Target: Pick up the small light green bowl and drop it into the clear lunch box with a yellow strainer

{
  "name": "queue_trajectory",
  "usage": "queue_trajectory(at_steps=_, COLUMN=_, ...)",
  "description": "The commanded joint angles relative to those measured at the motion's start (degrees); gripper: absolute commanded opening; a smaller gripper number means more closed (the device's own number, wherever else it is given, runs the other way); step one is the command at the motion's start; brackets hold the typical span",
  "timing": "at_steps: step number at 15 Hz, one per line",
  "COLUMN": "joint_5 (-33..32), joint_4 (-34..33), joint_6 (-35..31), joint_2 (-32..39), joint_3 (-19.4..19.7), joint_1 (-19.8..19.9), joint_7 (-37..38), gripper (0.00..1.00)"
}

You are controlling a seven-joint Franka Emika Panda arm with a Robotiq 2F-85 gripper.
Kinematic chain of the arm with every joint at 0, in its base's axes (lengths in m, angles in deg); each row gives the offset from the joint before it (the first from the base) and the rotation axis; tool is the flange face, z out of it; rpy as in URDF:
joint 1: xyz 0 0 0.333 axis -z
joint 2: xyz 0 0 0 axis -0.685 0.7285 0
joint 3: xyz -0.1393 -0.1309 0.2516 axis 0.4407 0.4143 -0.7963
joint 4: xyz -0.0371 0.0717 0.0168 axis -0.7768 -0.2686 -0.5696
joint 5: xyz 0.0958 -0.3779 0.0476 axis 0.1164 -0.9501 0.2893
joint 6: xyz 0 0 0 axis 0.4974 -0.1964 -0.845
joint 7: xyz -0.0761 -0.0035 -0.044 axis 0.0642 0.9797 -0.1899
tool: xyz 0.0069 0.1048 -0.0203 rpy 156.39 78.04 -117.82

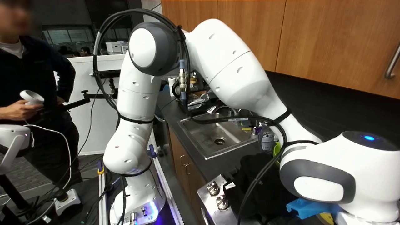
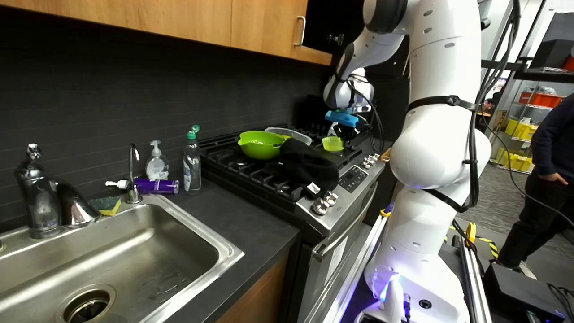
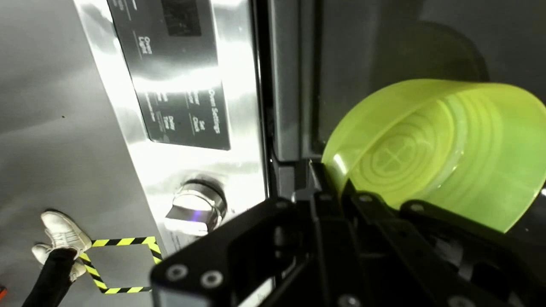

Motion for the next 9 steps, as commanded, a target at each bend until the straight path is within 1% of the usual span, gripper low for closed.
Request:
queue_trajectory(at_steps=1, joint_5=-0.6, joint_4=1.0, joint_6=-1.3, joint_2=-4.2, joint_3=1.3, joint_1=-1.0, joint_7=0.0, gripper=0.01)
queue_trajectory(at_steps=5, joint_5=-0.4, joint_4=2.0, joint_6=-2.5, joint_2=-7.8, joint_3=0.8, joint_1=-1.3, joint_7=-0.5, gripper=0.01)
queue_trajectory(at_steps=9, joint_5=-0.8, joint_4=3.7, joint_6=-4.6, joint_2=-14.1, joint_3=-0.7, joint_1=-2.8, joint_7=-1.2, gripper=0.01)
